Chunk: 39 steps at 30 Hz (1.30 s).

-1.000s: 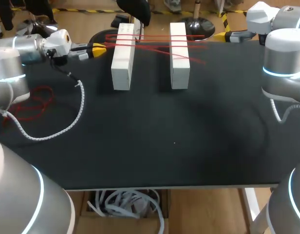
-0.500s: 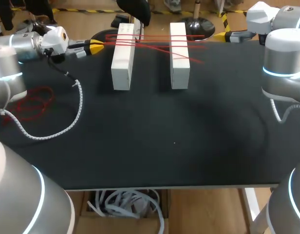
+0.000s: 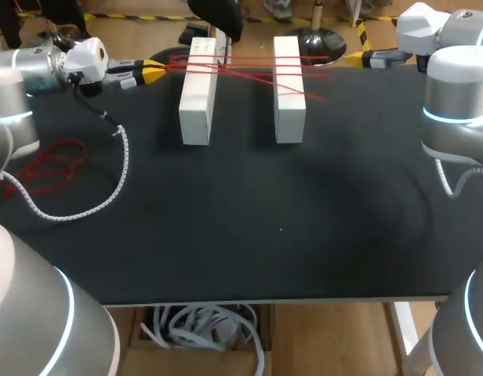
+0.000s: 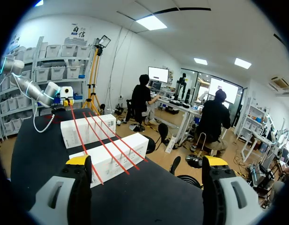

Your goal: Grab the tape and strap the tape.

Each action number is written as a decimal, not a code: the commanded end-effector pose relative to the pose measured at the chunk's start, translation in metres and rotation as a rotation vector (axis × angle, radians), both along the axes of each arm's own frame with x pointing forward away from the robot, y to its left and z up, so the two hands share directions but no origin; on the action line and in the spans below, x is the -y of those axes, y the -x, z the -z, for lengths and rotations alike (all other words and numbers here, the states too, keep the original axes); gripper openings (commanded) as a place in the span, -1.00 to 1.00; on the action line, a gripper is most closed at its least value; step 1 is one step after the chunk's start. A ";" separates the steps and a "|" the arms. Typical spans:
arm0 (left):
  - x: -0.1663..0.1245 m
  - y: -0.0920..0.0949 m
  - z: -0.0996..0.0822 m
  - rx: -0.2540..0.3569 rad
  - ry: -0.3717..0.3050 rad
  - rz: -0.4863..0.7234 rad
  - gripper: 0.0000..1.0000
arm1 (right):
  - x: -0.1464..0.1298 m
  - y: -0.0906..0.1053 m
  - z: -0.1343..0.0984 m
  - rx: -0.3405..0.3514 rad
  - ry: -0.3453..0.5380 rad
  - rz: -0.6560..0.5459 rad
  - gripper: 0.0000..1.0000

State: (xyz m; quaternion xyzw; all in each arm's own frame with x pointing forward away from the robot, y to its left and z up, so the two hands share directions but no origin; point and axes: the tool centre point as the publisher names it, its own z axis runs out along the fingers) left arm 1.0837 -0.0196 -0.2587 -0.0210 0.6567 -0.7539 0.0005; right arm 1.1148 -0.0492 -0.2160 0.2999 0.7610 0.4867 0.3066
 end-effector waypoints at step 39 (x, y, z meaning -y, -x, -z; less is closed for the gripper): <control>0.016 0.077 -0.074 0.083 0.262 -0.041 -1.00 | 0.000 0.000 0.000 0.000 -0.001 0.000 1.00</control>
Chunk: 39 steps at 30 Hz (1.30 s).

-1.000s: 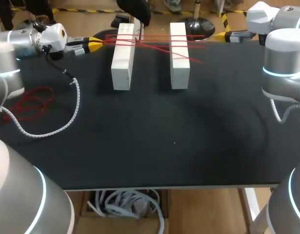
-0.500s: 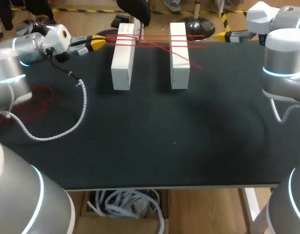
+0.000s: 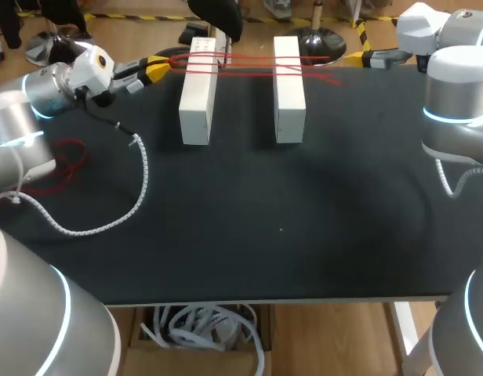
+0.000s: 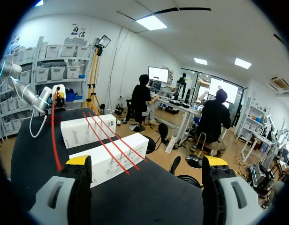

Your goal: Grab the tape and strap the tape.

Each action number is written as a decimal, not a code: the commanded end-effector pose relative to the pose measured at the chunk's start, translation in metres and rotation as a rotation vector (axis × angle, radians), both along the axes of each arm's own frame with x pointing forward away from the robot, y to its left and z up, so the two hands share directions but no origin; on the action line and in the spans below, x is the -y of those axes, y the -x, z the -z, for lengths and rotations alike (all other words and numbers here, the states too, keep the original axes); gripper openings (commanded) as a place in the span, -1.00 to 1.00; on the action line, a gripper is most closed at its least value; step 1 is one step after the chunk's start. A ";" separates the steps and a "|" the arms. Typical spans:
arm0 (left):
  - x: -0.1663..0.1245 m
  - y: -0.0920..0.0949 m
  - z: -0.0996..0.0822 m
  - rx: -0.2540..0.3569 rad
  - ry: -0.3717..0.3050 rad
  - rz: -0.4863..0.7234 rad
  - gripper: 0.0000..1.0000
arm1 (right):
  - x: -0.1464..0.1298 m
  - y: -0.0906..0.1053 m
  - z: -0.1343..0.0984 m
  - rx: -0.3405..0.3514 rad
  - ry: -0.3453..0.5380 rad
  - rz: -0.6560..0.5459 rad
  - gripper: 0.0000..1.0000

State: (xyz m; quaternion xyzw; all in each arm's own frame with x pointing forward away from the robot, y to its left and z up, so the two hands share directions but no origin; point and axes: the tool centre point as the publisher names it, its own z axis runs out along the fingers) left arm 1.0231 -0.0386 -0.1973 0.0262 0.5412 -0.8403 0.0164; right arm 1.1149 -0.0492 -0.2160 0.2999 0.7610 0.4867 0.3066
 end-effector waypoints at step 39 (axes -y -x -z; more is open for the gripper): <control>-0.016 0.088 -0.058 0.053 0.085 0.024 -1.00 | 0.000 0.000 0.000 0.000 -0.001 0.000 1.00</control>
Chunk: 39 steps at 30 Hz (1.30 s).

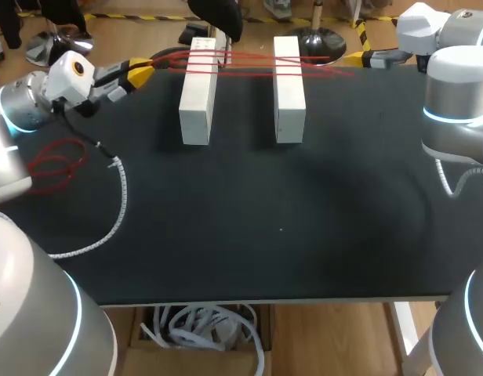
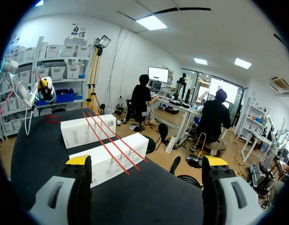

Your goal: Grab the tape and strap the tape.

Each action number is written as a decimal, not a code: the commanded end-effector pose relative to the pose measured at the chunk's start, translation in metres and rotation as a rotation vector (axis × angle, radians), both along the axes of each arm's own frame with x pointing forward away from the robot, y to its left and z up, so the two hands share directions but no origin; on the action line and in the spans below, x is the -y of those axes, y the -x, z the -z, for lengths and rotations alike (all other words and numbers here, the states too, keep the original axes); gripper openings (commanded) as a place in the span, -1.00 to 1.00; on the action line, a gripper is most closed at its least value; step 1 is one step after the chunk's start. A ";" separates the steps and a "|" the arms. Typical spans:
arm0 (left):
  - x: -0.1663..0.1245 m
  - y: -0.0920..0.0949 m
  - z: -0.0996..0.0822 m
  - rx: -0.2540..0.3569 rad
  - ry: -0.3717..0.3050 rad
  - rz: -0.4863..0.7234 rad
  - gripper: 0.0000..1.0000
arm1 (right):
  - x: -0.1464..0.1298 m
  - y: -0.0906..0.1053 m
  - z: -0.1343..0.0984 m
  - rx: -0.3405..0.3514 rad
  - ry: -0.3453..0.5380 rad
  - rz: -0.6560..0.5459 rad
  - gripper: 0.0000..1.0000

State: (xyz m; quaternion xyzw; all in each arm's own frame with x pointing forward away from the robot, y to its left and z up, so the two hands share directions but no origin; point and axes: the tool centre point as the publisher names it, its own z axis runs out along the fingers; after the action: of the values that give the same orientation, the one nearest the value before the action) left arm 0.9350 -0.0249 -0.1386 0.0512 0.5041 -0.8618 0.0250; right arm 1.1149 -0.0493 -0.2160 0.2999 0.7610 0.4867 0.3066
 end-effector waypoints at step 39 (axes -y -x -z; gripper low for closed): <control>0.001 0.006 -0.004 -0.025 0.044 -0.036 -1.00 | 0.000 0.000 0.000 0.000 -0.001 0.000 1.00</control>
State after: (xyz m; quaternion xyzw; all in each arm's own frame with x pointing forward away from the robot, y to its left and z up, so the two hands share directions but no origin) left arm 0.9291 -0.0252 -0.1342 0.0311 0.4865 -0.8724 0.0347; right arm 1.1149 -0.0492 -0.2160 0.2999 0.7610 0.4867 0.3066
